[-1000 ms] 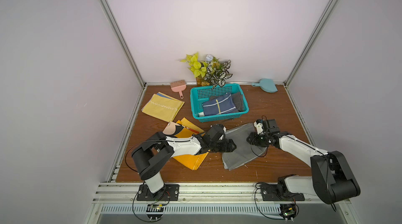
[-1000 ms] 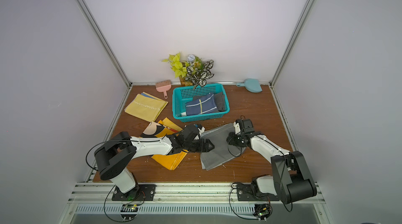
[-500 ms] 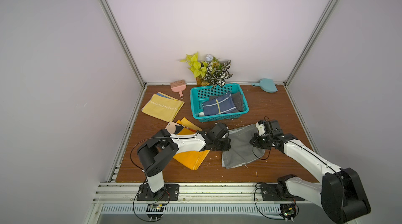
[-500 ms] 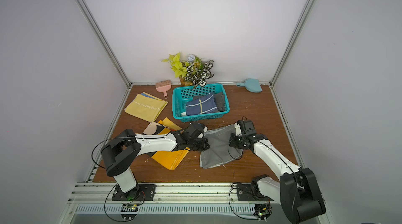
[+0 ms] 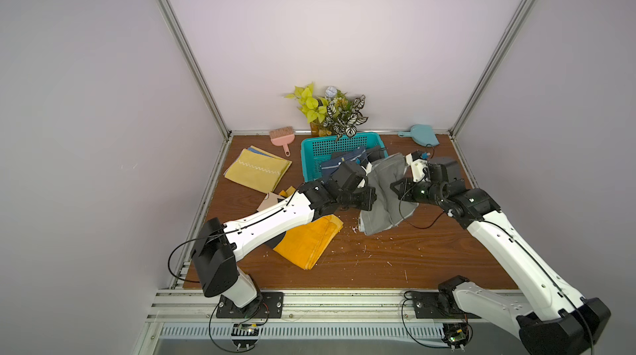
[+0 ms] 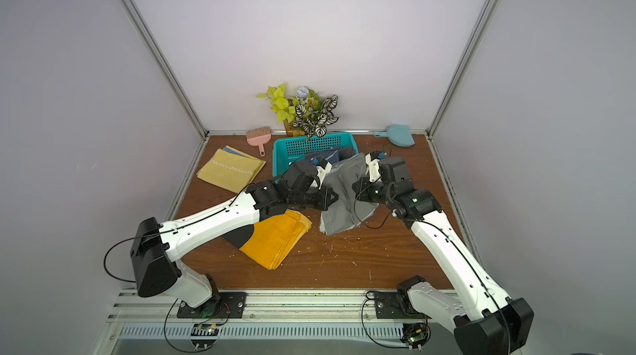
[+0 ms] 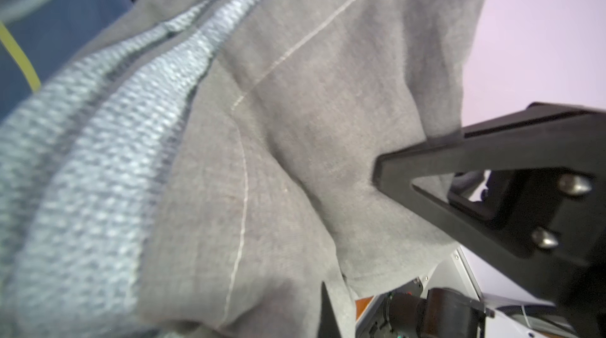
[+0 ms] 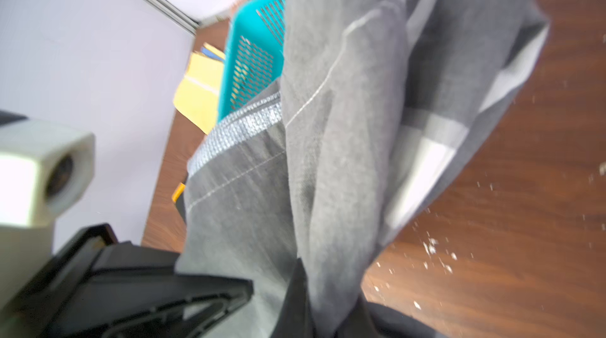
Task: Put the folded pillowcase in the basket
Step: Place the object.
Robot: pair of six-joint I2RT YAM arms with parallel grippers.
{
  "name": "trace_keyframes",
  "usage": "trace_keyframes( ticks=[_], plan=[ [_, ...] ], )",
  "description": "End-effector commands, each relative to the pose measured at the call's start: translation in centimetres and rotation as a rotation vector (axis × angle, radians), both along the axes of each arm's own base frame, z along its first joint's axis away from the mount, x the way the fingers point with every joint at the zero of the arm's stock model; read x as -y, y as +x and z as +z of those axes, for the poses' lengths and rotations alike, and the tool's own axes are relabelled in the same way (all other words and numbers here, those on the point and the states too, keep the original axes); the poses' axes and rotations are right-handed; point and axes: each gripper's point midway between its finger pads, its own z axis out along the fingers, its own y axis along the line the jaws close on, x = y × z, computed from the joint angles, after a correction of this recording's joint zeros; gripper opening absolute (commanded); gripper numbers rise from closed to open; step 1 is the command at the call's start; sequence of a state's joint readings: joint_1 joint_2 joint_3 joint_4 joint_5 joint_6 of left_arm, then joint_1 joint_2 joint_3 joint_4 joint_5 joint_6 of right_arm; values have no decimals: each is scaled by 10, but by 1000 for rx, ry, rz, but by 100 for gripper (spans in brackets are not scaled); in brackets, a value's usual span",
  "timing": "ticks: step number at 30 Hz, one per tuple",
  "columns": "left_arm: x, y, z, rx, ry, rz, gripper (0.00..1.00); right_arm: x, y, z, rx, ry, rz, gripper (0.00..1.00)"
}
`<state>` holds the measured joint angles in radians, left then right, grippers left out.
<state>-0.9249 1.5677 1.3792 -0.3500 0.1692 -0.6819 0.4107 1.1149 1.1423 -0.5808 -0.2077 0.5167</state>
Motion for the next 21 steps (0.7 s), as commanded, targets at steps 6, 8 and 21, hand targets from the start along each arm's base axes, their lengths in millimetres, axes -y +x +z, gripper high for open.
trace_keyframes(
  ticks=[6, 8, 21],
  plan=[
    [-61, 77, 13, 111, 156, 134, 1, -34, 78, 39, 134, 11, 38, 0],
    [-76, 99, 9, 106, 168, 163, 1, -42, 99, 32, 134, 15, 42, 0],
    [-145, 208, -61, 53, 291, 288, 1, -76, 196, -36, 79, -30, 45, 4]
  ],
)
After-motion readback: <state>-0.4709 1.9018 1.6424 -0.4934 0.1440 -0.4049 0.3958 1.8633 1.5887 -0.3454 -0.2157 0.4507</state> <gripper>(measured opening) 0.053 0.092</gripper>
